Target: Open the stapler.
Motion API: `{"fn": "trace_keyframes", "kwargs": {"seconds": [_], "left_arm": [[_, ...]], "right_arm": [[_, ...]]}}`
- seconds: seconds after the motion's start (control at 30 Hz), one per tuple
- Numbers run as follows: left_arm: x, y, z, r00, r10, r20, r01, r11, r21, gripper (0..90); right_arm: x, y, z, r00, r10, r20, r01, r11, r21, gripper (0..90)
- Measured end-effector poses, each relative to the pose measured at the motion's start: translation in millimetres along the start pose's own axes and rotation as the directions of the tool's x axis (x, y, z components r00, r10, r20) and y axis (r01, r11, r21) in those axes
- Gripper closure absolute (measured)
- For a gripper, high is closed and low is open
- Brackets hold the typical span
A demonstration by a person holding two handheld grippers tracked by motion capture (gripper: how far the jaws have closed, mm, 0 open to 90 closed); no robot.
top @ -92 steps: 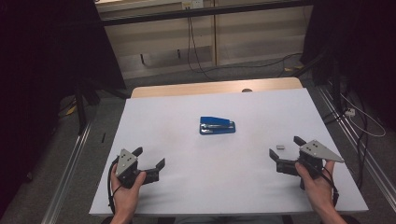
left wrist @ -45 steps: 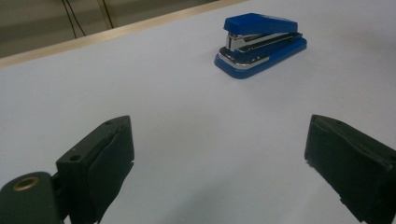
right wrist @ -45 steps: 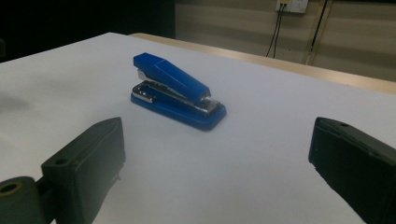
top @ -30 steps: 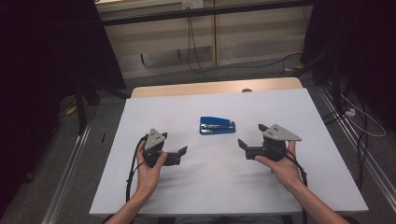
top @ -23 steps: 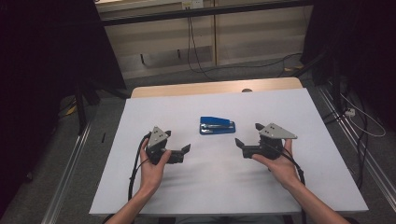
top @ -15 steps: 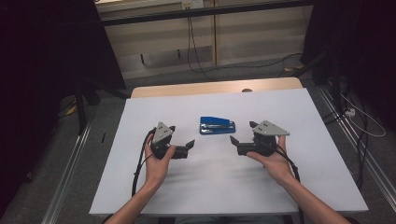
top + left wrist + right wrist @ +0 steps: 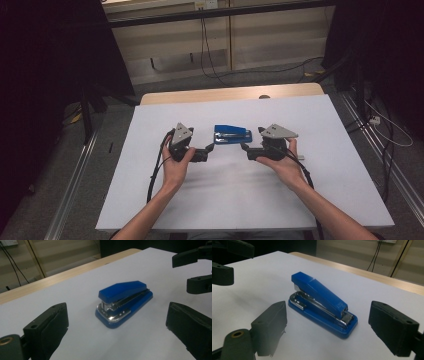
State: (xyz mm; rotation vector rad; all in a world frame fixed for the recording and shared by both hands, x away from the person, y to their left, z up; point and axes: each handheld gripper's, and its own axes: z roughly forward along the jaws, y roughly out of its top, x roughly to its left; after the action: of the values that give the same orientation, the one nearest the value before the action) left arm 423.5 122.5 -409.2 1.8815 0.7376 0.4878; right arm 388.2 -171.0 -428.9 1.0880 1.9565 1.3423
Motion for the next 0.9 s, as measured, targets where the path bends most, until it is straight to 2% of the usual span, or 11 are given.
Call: {"fn": "trace_keyframes", "kwargs": {"seconds": [0.23,0.27,0.33,0.37,0.47,0.57,0.63,0.7,0.8,0.83,0.9], "left_arm": [[8.1,11.4,10.4,0.9998,-0.014,-0.014,0.014,0.9999,-0.003,4.3],[7.5,11.2,10.8,0.9996,-0.009,-0.027,0.009,1.0,-0.002,3.8],[7.3,10.1,10.6,0.9995,-0.007,-0.03,0.008,0.9999,0.011,3.8],[7.5,7.5,10.8,0.9996,-0.022,-0.02,0.023,0.9997,0.013,3.7],[7.4,2.5,14.2,0.9997,-0.018,-0.016,0.019,0.9992,0.036,3.8],[7.1,-0.7,16.3,0.9998,-0.021,-0.004,0.022,0.9987,0.046,3.8],[7.0,-2.1,18.5,0.9999,-0.012,-0.005,0.013,0.9984,0.054,3.8],[7.3,-3.3,20.0,0.9998,-0.02,-0.004,0.02,0.9983,0.054,4.2],[7.5,-4.1,21.6,0.9998,-0.01,-0.015,0.011,0.9982,0.059,4.4],[7.6,-4.0,21.6,0.9999,-0.005,-0.014,0.006,0.9985,0.055,4.4],[7.7,-3.7,21.5,0.9999,-0.007,-0.01,0.008,0.9987,0.05,4.4]], "right_arm": [[0.1,6.8,9.0,0.9998,0.011,-0.014,-0.011,1.0,-0.011,21.5],[0.1,6.4,11.6,0.9997,0.013,-0.019,-0.014,1.0,-0.015,24.8],[0.5,6.1,12.6,0.9997,0.012,-0.021,-0.012,1.0,-0.014,24.7],[1.5,5.4,13.6,0.9996,0.014,-0.025,-0.015,1.0,-0.01,25.0],[4.4,3.6,16.0,0.9993,-0.001,-0.038,0.002,1.0,0.005,26.7],[4.4,3.1,16.6,0.9994,-0.008,-0.032,0.008,1.0,0.001,37.1],[4.2,2.9,17.1,0.9994,-0.007,-0.033,0.007,1.0,0.004,38.1],[2.6,1.8,18.1,0.9986,-0.007,-0.052,0.008,1.0,0.008,49.6],[0.6,2.1,17.8,0.9978,-0.002,-0.067,0.002,1.0,0.002,60.6],[-0.2,2.8,16.9,0.9975,-0.008,-0.071,0.008,1.0,-0.003,68.6],[-0.6,2.9,16.7,0.9973,-0.003,-0.073,0.003,1.0,-0.004,71.1]]}}
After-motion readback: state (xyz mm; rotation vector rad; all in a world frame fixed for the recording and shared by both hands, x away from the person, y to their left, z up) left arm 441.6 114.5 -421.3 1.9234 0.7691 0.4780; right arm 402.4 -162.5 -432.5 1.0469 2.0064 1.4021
